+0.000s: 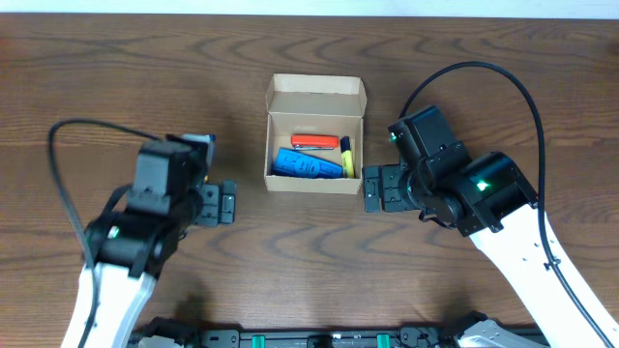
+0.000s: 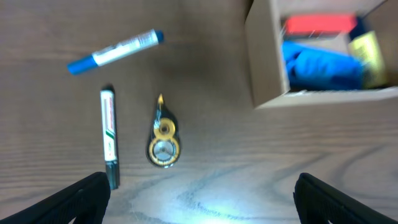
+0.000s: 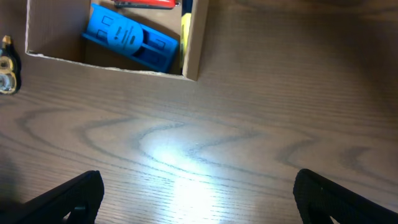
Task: Pack container
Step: 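Move left gripper over the correction tape and lower to grasp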
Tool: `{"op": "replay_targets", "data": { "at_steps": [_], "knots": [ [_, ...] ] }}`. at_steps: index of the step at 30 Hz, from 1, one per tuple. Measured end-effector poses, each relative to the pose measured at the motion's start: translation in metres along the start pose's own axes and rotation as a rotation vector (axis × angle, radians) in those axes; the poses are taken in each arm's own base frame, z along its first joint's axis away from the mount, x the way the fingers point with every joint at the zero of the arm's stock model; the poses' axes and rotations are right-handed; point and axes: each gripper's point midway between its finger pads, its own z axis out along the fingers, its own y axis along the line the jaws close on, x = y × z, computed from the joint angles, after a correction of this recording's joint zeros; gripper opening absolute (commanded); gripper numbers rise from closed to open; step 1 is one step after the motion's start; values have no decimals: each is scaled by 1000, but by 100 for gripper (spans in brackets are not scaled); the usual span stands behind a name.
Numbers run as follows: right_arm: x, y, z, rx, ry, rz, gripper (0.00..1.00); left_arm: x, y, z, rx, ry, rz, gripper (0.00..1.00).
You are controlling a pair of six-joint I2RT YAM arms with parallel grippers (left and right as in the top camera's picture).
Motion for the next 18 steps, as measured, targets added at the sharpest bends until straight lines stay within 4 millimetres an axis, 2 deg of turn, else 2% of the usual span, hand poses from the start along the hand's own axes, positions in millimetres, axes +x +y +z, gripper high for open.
{"op": "replay_targets", "data": {
  "at_steps": [5, 9, 13, 18],
  "knots": [
    [0, 0, 0, 0, 0, 0, 99, 5, 3, 38, -25, 112, 6, 95],
    [0, 0, 0, 0, 0, 0, 99, 9, 9, 57, -65, 165, 12, 95],
    [0, 0, 0, 0, 0, 0, 99, 10, 20, 68, -112, 189, 3, 95],
    [0, 0, 0, 0, 0, 0, 99, 12, 43, 74, -145, 210, -67, 95]
  ]
}}
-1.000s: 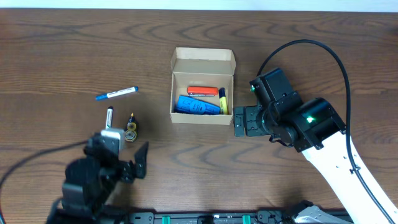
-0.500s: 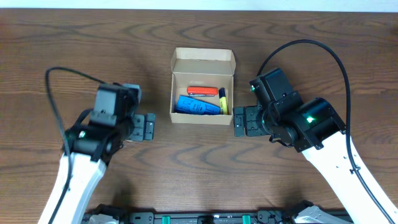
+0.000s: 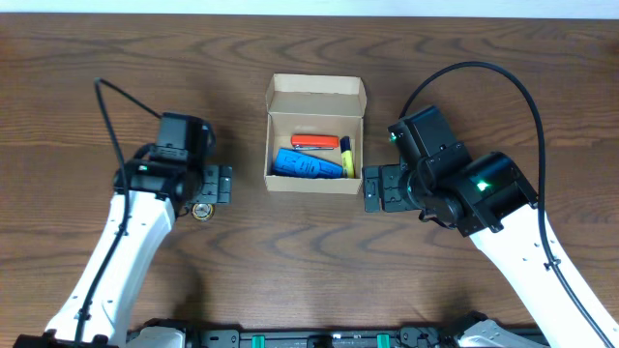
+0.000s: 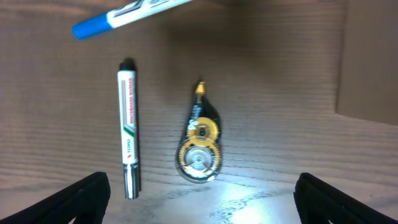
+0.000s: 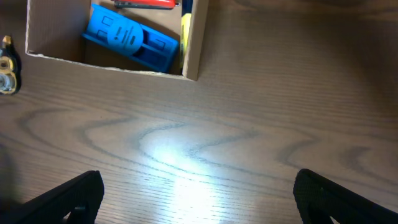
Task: Pack container
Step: 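Move left gripper over the correction tape and lower to grasp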
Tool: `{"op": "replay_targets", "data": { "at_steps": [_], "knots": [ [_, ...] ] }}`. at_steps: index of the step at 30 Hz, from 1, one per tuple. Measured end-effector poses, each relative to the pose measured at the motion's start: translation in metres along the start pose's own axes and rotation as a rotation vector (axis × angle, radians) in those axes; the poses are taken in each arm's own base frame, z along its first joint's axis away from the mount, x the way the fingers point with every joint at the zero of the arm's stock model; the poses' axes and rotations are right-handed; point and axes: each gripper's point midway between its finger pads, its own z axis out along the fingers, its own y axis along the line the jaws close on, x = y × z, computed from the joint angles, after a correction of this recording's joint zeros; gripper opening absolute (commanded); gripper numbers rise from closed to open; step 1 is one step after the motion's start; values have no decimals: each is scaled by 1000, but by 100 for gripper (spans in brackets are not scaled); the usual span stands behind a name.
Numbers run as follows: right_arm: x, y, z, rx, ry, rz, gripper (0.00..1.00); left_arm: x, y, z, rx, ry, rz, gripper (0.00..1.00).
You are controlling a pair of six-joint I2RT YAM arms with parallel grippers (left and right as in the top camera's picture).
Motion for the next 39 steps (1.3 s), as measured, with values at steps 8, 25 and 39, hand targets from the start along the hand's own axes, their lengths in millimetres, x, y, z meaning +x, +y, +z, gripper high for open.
{"op": "replay_targets", "data": {
  "at_steps": [8, 25, 39],
  "knots": [
    [0, 0, 0, 0, 0, 0, 99, 2, 11, 15, 22, -15, -39, 95],
    [0, 0, 0, 0, 0, 0, 99, 34, 8, 64, 22, 68, -30, 95],
    [0, 0, 0, 0, 0, 0, 99, 43, 10, 96, -4, 139, -23, 99]
  ]
}}
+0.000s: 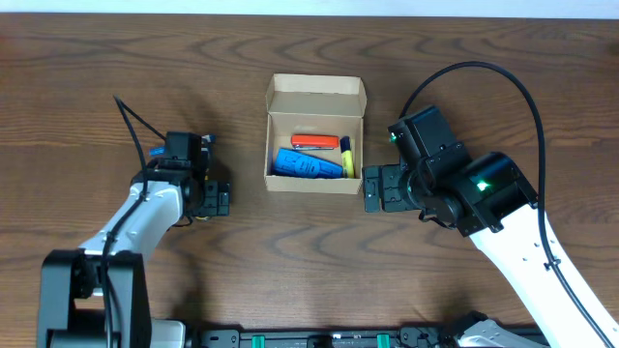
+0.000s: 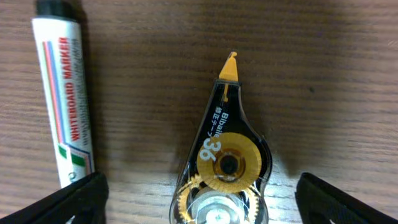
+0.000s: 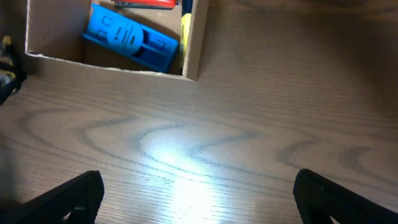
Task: Pack container
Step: 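Move left gripper over the correction tape and lower to grasp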
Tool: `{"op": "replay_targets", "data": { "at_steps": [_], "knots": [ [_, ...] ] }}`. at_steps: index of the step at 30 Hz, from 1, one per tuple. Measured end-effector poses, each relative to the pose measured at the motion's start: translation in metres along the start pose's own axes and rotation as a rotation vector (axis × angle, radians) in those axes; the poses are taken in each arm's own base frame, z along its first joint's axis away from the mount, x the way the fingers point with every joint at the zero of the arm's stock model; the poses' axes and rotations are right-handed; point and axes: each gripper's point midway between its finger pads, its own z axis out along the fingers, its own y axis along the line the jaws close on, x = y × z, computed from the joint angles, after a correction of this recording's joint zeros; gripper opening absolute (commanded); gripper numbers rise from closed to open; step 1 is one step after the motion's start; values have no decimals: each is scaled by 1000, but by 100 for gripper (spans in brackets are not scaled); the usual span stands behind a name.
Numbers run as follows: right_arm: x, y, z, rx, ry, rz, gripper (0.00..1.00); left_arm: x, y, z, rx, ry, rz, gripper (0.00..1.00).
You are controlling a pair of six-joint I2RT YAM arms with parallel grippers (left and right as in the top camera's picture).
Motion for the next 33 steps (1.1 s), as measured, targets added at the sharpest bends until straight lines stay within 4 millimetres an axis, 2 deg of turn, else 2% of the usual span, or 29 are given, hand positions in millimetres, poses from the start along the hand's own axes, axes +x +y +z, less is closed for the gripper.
{"op": "replay_targets", "data": {
  "at_steps": [1, 7, 9, 13, 23, 28, 30, 33],
  "knots": [
    [0, 0, 0, 0, 0, 0, 99, 1, 0, 2, 0, 5, 1, 100],
    [0, 0, 0, 0, 0, 0, 99, -2, 0, 5, 0, 1, 3, 71],
    [0, 0, 0, -1, 0, 0, 99, -2, -1, 6, 1, 1, 6, 64],
    [0, 0, 0, -1, 0, 0, 99, -3, -2, 7, 9, 4, 10, 54],
    [0, 0, 0, 0, 0, 0, 99, -5, -1, 6, 1, 6, -10, 34],
    [0, 0, 0, 0, 0, 0, 99, 6, 0, 3, -5, 63, -51, 27],
    [0, 0, 0, 0, 0, 0, 99, 9, 0, -1, -9, 87, -76, 21],
    [0, 0, 0, 0, 0, 0, 99, 3, 1, -14, -11, 94, -113, 7]
  ]
}}
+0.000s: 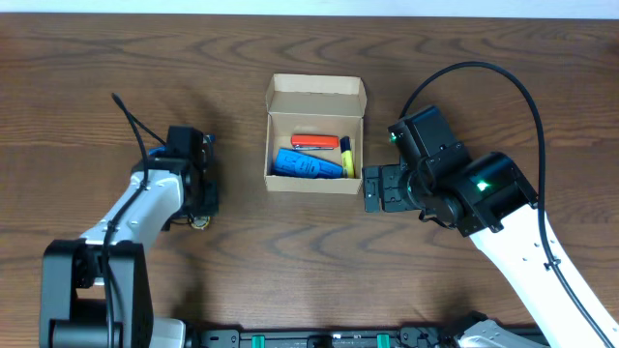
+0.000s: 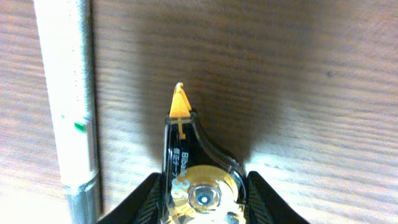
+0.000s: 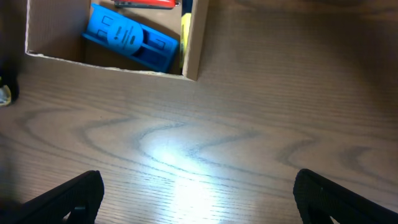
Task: Pack container
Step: 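Move left gripper over the correction tape and lower to grasp, then carry the correction tape into the box and release it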
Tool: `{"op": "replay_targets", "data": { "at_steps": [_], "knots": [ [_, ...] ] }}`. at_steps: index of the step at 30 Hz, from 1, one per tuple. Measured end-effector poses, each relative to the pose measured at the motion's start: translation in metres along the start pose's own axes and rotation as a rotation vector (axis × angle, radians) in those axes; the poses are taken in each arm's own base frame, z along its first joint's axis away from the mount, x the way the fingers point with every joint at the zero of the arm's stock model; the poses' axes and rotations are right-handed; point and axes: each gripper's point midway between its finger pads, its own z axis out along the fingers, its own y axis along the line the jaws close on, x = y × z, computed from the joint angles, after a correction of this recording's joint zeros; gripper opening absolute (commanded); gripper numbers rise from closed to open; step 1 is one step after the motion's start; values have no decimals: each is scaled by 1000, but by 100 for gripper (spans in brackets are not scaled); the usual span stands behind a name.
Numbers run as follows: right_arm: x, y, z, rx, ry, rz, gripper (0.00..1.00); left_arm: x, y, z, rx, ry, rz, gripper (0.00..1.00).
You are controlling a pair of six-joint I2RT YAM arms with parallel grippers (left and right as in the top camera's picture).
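A black and gold correction tape lies on the wooden table, orange tip pointing away. My left gripper is shut on it, its fingers pressed against both sides of the case. In the overhead view the left gripper is down at the table, left of the open cardboard box. The box holds a blue item, a red item and a yellow item. My right gripper hangs open over bare table just right of the box.
A white whiteboard marker lies right beside the tape on its left, parallel to it. The box's back flap stands up. The right gripper sits close to the box's right front corner.
My left gripper was open, low over the correction tape with its fingers far apart. Now the fingers are shut against the tape's two sides. The right arm has not moved.
My left gripper was open and high, with two markers, the tape and the box's corner below it. Then it stood further left over the tape and the whiteboard marker. Then it was low over the tape, still open. Now it grips the tape.
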Motion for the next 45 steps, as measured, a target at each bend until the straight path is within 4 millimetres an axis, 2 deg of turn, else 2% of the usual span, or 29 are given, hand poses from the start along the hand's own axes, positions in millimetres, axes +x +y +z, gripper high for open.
{"op": "replay_targets", "data": {
  "at_steps": [6, 12, 15, 19, 23, 27, 31, 38, 45],
  "knots": [
    [0, 0, 0, 0, 0, 0, 99, -35, -11, -49, 25, -100, -22, 6],
    [0, 0, 0, 0, 0, 0, 99, -56, -36, -82, 72, -168, 5, 6],
    [0, 0, 0, 0, 0, 0, 99, -70, -62, -104, 118, -229, 57, 6],
    [0, 0, 0, 0, 0, 0, 99, -85, -113, -140, 212, -336, 163, 6],
    [0, 0, 0, 0, 0, 0, 99, -87, -158, -164, 294, -416, 277, 6],
    [0, 0, 0, 0, 0, 0, 99, -77, -188, -170, 326, -448, 427, 6],
    [0, 0, 0, -1, 0, 0, 99, -76, -207, -159, 309, -469, 611, 6],
    [0, 0, 0, 0, 0, 0, 99, -76, -217, -134, 243, -484, 995, 6],
    [0, 0, 0, 0, 0, 0, 99, -70, -225, -130, 204, -534, 1401, 6]
  ]
}}
